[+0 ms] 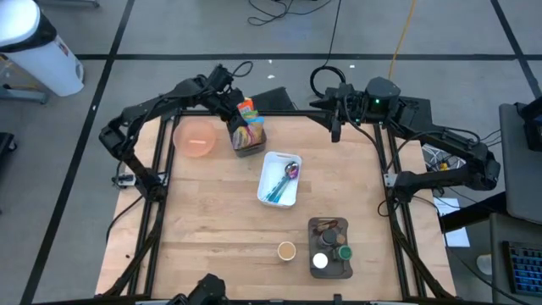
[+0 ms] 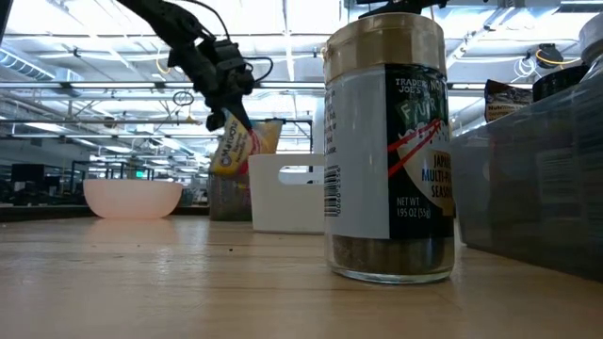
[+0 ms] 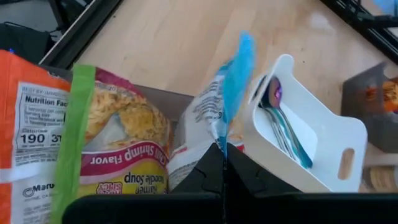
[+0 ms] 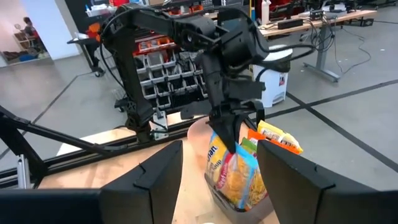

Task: Pick & Place Food Item
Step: Put the blue noodle pack into the top black bin

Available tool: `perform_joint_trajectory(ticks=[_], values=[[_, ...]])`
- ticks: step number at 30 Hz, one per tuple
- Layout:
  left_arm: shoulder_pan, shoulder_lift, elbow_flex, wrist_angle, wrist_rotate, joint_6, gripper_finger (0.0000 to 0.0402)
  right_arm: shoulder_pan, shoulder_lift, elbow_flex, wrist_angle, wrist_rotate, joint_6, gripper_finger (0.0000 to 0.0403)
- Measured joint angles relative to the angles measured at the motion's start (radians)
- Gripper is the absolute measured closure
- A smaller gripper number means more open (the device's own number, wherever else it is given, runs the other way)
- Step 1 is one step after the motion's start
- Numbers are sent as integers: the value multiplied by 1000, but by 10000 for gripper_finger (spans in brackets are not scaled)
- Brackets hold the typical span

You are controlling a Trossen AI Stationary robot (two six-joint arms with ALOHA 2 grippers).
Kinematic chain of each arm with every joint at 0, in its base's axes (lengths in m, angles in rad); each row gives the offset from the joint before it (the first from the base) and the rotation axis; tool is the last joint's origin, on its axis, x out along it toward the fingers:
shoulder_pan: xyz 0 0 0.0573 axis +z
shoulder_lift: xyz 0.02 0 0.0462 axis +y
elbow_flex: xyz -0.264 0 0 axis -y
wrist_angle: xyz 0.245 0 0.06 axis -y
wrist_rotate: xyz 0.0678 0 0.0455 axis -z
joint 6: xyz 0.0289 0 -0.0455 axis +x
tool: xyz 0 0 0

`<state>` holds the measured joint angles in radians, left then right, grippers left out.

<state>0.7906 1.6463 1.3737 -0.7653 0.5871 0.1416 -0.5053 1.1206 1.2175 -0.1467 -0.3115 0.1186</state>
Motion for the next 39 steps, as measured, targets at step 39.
perform_joint_trajectory(ticks=[39], values=[[4,4,-301,420,-13,-172,401,0,0,0,0,27,20,204]])
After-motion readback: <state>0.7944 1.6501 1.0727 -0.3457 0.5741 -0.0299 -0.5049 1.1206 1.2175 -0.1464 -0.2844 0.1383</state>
